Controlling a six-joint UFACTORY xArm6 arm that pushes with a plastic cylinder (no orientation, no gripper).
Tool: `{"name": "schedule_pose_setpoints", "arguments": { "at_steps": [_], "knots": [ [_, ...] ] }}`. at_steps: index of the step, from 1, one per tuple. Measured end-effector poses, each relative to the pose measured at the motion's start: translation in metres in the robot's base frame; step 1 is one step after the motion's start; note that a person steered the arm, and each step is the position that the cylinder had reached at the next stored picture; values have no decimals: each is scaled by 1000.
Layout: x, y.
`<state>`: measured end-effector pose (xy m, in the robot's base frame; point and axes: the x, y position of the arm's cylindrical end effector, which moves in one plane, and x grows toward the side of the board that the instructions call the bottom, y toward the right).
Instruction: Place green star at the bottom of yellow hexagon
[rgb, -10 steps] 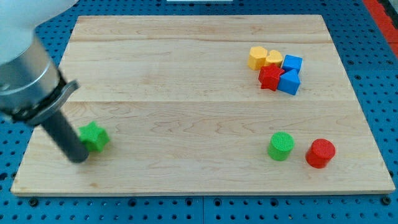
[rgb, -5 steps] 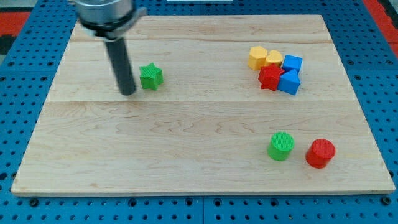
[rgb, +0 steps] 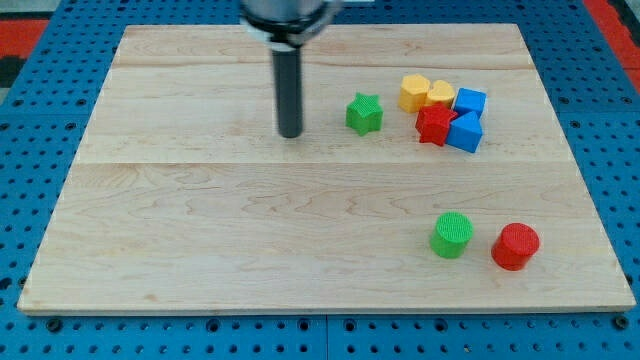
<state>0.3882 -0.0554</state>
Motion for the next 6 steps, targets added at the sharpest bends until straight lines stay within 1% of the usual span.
{"name": "schedule_pose_setpoints", "arguments": {
  "at_steps": [1,2,3,4,5,6],
  "knots": [
    [-17,39],
    [4,81],
    [15,91],
    [19,55],
    [-3,51],
    [-12,60]
  ]
}}
